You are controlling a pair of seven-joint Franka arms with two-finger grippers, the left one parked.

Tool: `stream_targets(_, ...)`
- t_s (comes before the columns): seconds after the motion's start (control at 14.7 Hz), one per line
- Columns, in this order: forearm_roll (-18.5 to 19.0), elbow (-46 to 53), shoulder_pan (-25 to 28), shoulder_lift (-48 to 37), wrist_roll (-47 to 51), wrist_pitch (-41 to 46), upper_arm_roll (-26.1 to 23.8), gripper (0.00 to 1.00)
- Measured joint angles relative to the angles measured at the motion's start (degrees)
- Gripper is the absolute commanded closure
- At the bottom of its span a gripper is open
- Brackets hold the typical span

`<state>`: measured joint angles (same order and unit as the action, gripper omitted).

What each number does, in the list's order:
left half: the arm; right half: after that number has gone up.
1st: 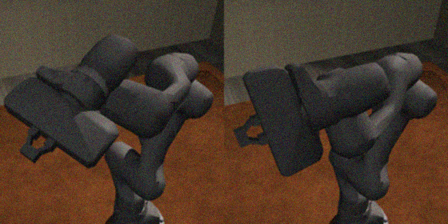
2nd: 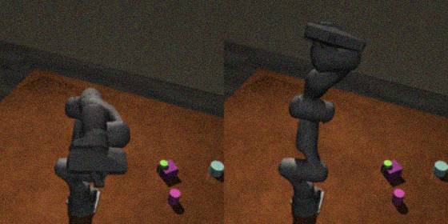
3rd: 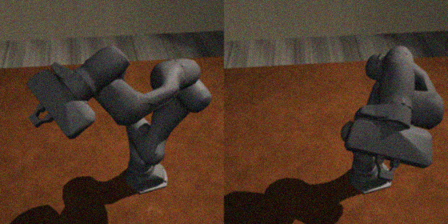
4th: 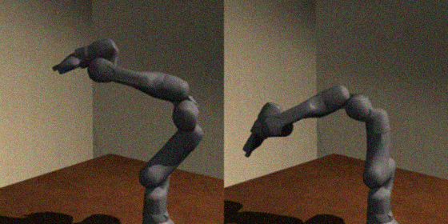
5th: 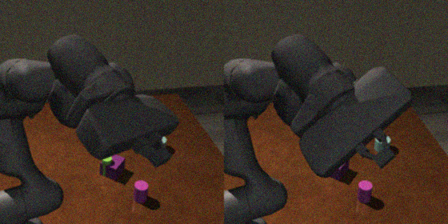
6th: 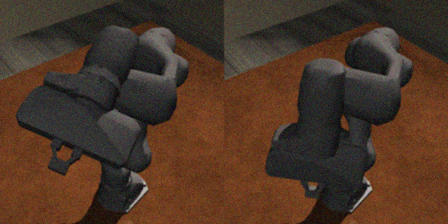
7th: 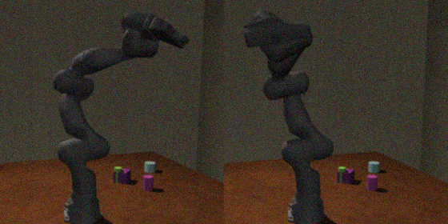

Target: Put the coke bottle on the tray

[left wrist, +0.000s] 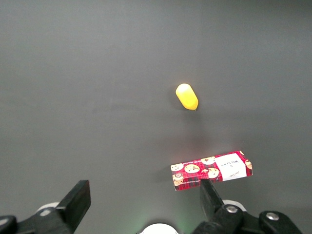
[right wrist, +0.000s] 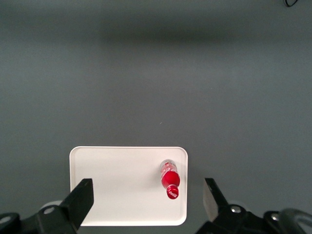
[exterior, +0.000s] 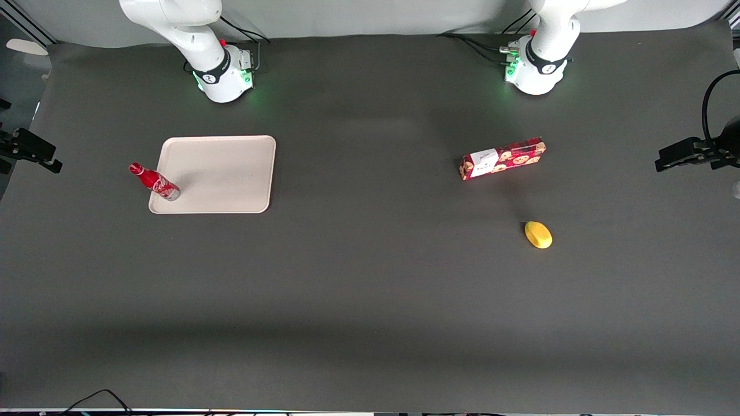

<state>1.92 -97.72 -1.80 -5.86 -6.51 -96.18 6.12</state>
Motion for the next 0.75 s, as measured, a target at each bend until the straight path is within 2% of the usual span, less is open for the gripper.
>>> stream_targets(0.54,-0.2,1.3,0.6,0.8,0.9,-1.4,-0.5,0.00)
stream_targets(0.75,-3.1,1.9,0.6,1.4,0.5,-1.9,-0.3,0.00)
